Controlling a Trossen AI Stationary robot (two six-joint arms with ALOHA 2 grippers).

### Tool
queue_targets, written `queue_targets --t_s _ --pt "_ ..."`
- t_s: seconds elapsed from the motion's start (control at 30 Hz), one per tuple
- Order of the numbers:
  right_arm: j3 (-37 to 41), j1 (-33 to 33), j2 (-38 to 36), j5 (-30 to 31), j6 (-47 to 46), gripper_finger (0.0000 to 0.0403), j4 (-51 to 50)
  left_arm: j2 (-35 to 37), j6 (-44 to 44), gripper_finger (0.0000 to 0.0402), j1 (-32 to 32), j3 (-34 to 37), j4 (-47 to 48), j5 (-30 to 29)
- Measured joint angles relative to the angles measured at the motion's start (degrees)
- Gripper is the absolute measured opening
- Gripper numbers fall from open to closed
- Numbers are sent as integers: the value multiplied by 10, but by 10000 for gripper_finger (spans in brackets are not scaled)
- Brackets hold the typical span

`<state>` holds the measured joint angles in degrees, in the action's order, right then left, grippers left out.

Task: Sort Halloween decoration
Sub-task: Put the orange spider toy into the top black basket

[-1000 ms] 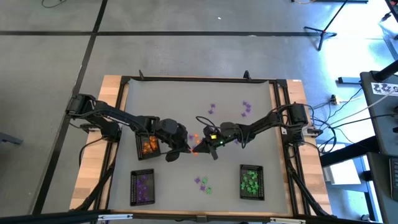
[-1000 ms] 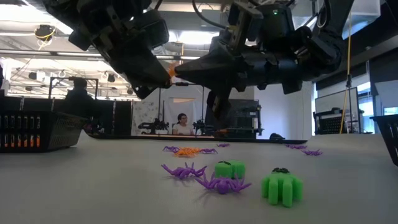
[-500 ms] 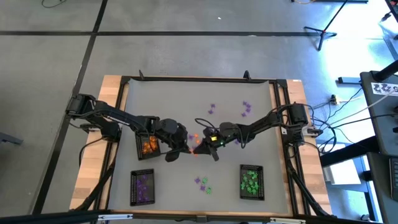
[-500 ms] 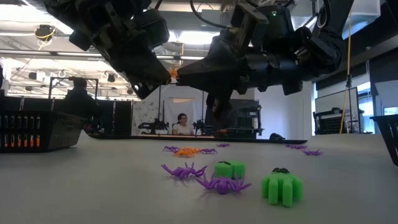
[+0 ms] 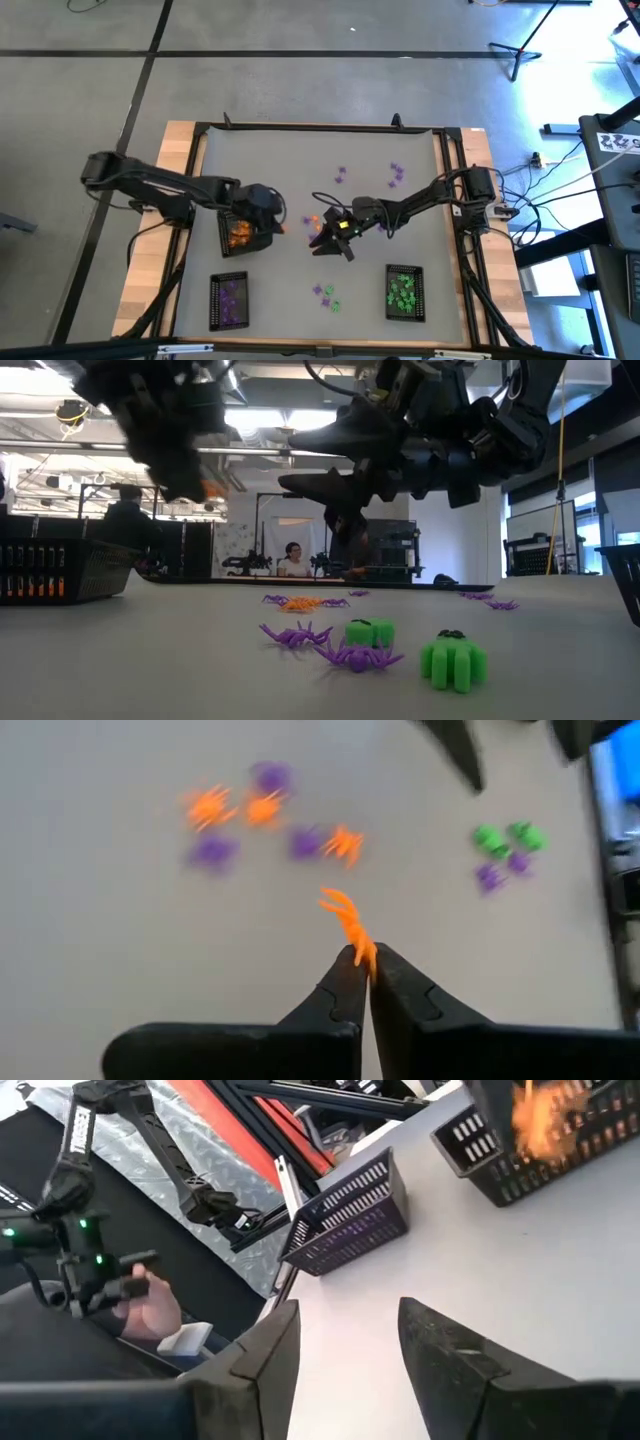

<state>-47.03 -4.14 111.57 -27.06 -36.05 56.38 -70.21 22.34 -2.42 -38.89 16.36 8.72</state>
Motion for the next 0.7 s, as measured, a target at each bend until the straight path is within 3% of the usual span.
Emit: queue_targets --t_s 0.13,0.33,0.5,0.7 --pt "0 0 0 1 0 166 -9 79 45 1 -14 0 123 -48" --pt "0 0 0 10 3 163 -27 135 134 1 -38 0 269 -49" --pt "0 0 0 19 5 163 -36 133 174 1 -47 0 289 -60" --pt "0 0 0 61 21 163 -49 132 215 37 -41 0 291 -72"
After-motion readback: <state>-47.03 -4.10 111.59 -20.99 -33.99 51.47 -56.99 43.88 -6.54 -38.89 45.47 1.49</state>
